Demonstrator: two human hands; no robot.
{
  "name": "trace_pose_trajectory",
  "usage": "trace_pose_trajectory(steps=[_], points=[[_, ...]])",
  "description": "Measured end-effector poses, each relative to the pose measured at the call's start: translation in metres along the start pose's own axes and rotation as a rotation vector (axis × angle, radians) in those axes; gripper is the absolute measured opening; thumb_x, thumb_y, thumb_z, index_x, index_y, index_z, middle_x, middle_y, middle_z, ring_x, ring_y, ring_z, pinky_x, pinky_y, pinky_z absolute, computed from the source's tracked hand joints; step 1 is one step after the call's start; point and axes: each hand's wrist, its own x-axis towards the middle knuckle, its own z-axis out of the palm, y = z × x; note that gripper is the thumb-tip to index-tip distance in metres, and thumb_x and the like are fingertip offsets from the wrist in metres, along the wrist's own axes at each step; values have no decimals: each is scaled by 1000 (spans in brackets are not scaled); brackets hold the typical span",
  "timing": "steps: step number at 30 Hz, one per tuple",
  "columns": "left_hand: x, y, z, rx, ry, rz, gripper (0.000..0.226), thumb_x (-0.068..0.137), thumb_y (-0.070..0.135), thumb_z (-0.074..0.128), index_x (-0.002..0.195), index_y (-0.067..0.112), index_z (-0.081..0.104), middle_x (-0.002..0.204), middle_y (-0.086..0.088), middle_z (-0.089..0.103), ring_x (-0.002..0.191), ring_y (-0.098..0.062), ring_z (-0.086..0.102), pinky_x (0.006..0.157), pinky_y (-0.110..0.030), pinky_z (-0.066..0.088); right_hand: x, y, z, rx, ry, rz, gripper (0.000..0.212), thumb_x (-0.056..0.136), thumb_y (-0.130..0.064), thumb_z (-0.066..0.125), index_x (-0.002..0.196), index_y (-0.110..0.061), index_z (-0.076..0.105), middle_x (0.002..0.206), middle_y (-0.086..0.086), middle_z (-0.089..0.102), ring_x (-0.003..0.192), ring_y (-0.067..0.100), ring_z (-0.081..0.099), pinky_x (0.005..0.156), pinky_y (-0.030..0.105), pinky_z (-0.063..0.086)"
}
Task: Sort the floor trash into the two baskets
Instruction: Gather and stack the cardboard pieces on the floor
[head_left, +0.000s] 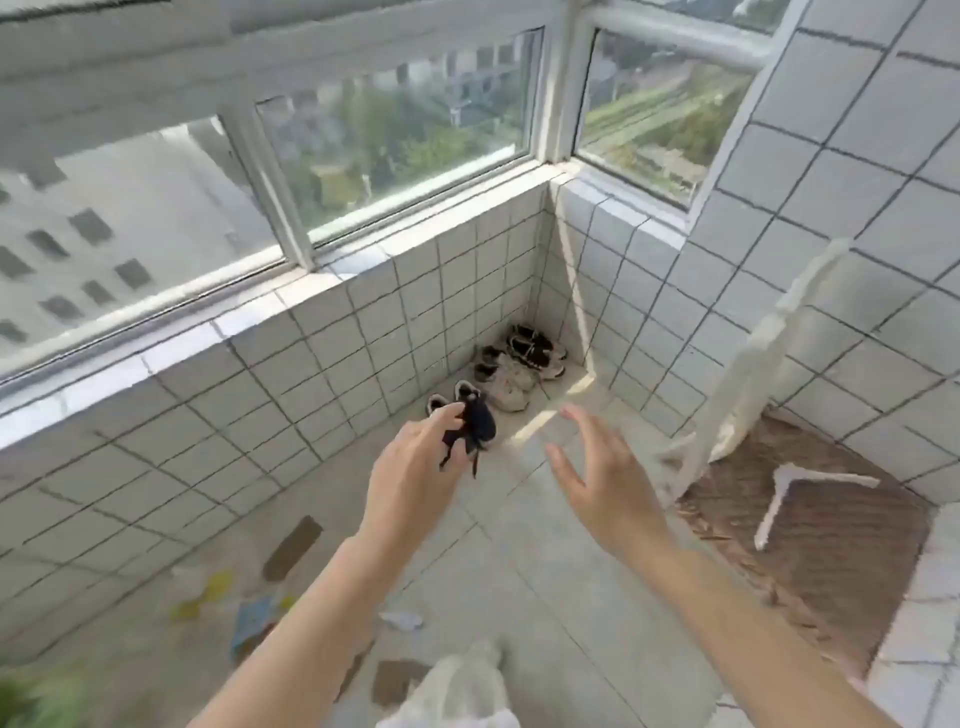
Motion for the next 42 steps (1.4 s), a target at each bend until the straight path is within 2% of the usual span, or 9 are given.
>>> trace_pose_trajectory(steps=[4,6,8,13,21,24,31,39,42], points=[[-92,-36,-7,-46,118,-207,36,93,22,56,128,25,51,107,9,68,88,-12,63,77,-27,47,-46,-12,35,38,-208,-79,49,94,-32,51,139,-17,39,132,-1,53,119,17,50,91,22,38],[-144,-47,-13,-77,167,-356,36,91,16,58,127,20,54,105,10,69,61,-1,53,68,-25,45,-70,-18,49,51,-272,-132,47,94,-31,52,138,-17,41,125,-1,55,115,17,52,87,21,40],[-190,-56,-16,-89,210,-486,35,90,15,58,125,21,56,101,9,69,54,-1,46,64,-27,45,-89,-24,60,70,-313,-183,47,93,-29,54,137,-17,42,122,-2,56,113,15,51,87,21,41],[-289,-69,-12,-98,251,-671,27,88,13,61,114,21,64,89,6,72,72,-12,61,70,-28,49,-136,-48,82,114,-451,-286,46,93,-23,55,137,-14,43,121,-2,58,112,17,54,89,30,46],[-373,-64,2,-176,302,-893,21,90,22,57,108,32,64,91,10,70,85,-9,64,77,-30,51,-177,-77,111,89,-652,-415,40,96,-26,50,134,-16,45,120,-4,58,114,13,52,91,21,38],[-394,-69,-3,-199,316,-965,21,91,22,57,108,30,65,92,9,70,84,-10,62,76,-29,49,-181,-95,124,83,-699,-473,40,95,-24,51,134,-15,46,120,-2,59,115,15,52,90,17,35],[-431,-93,-22,-226,337,-1039,17,92,22,57,105,29,66,85,9,68,78,-4,61,68,-23,46,-192,-143,160,79,-757,-582,41,95,-24,51,135,-13,46,119,2,60,116,17,52,95,27,41],[-469,-145,-52,-221,291,-1080,17,92,24,54,104,30,65,87,9,66,84,-10,60,76,-30,50,-229,-201,208,44,-808,-610,40,95,-23,51,133,-10,48,119,4,61,116,21,53,94,34,45],[-483,-173,-64,-196,282,-1082,19,91,25,53,105,31,65,91,9,69,85,-13,61,75,-31,49,-245,-217,227,28,-835,-621,41,96,-24,50,134,-10,47,124,3,60,120,19,51,99,29,40]])
